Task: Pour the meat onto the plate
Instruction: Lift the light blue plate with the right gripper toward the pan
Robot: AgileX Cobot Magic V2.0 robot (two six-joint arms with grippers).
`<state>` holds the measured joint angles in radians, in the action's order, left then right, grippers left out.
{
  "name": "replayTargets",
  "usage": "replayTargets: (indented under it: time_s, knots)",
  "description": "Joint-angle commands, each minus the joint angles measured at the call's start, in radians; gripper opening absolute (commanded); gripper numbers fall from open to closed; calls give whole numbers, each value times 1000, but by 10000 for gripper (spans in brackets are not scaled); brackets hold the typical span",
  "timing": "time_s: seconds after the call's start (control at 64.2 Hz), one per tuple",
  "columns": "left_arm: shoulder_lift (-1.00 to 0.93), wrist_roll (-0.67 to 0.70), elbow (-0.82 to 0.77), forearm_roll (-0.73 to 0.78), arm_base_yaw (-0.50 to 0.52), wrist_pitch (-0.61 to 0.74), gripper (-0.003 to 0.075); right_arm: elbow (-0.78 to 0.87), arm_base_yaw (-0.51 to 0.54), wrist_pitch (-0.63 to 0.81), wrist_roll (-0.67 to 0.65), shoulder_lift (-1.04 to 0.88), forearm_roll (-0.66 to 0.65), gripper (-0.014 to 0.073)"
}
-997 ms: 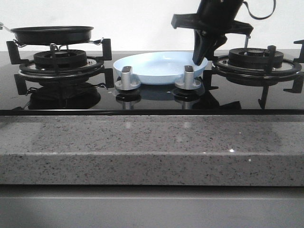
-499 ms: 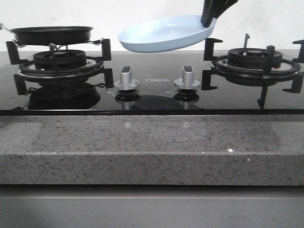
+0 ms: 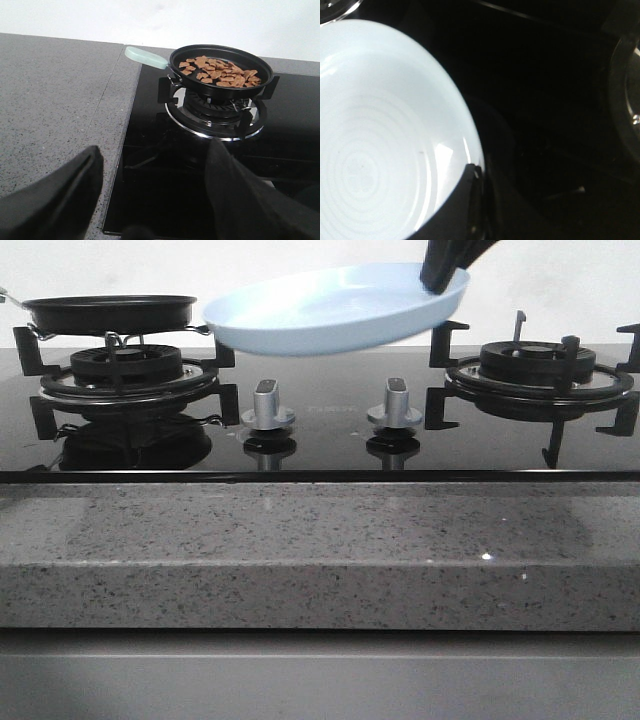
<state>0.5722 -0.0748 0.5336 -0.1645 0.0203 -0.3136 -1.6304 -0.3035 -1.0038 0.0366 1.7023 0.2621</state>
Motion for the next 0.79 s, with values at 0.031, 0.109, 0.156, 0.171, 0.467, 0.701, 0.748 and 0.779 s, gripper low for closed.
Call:
replayTargets:
  time_s: [0.031,0.109,0.156,0.171,0.467,0.701,0.748,0.779]
  knots:
    - [7,2,37,-12,-1,84,437,203,-5,299,12,-166,43,-69]
    - [7,2,37,-12,-1,84,437,298,-5,409,12,-206,65,-69]
    - [7,2,37,-12,-1,84,437,341,-5,463,12,-224,72,-69]
    - [7,2,37,-12,-1,84,437,350,-5,474,12,-228,75,-69]
    - [7,2,37,-12,-1,86,437,368,-5,454,12,-234,94,-69]
    - [7,2,37,-137,-1,180,437,368,-5,454,12,-234,94,-69]
    - [9,2,37,-229,-1,202,437,368,-5,454,12,-234,94,-69]
    - [12,2,37,-317,-1,214,437,368,-5,454,12,-234,94,-69]
